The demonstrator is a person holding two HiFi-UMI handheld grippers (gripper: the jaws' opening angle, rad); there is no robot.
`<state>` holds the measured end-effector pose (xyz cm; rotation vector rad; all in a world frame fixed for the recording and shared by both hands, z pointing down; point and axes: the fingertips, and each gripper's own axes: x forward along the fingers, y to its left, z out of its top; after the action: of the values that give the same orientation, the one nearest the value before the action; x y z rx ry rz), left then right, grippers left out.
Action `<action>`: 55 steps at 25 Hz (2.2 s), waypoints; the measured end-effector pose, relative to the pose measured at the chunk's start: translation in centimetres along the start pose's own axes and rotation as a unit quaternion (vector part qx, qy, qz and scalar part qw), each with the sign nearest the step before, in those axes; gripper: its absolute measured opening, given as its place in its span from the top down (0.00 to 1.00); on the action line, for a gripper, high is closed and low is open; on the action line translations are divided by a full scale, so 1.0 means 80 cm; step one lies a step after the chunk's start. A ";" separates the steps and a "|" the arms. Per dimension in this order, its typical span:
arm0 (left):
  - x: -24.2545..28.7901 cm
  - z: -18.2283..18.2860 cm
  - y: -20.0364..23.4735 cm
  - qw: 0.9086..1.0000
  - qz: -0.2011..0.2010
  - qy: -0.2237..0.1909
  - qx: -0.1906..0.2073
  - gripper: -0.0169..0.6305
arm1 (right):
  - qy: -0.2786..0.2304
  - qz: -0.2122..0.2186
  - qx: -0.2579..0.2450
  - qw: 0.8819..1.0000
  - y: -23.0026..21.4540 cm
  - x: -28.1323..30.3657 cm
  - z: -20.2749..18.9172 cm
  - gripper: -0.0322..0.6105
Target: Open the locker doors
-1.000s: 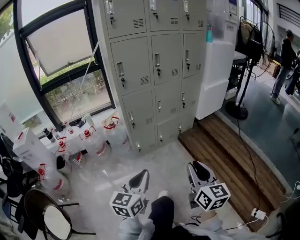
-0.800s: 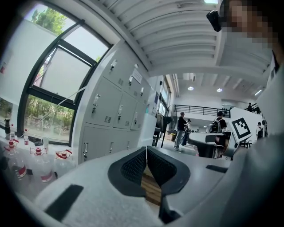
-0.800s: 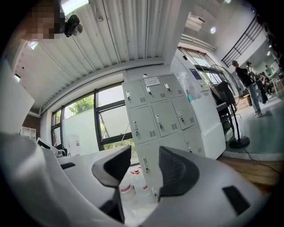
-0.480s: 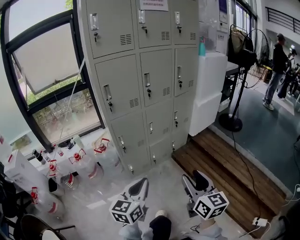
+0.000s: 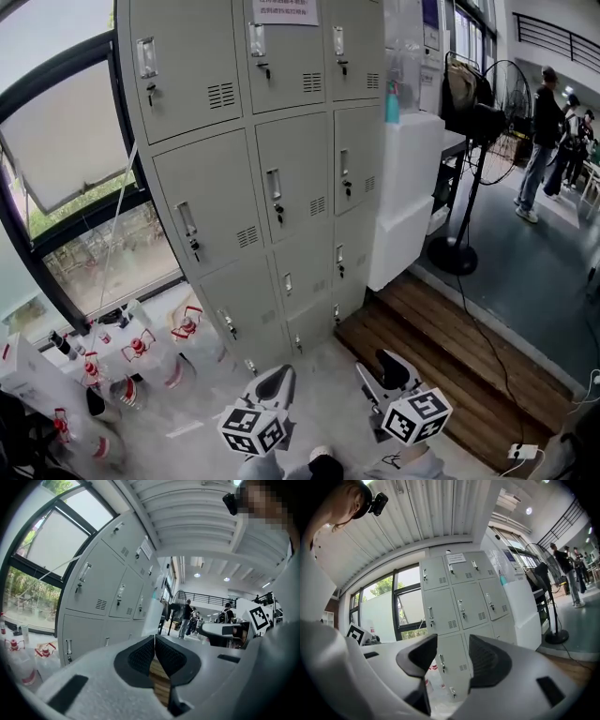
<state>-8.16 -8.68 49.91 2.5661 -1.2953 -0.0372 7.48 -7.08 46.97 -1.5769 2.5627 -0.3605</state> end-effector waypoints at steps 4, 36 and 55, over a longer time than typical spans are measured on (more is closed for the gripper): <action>0.042 0.013 0.025 1.000 -0.005 0.008 0.011 0.95 | 0.000 -0.005 0.005 1.000 -0.021 0.042 0.009 0.65; 0.150 0.067 0.163 1.000 0.013 0.000 0.025 0.95 | 0.014 0.043 0.050 0.998 -0.051 0.252 0.013 0.65; 0.271 0.156 0.227 0.997 0.044 -0.041 0.047 0.95 | 0.014 0.116 0.034 0.993 -0.099 0.403 0.076 0.65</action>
<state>-11.17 -38.99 44.43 2.6063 -1.4721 -0.0663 1.02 -40.06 44.11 -1.2421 2.6865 -0.4416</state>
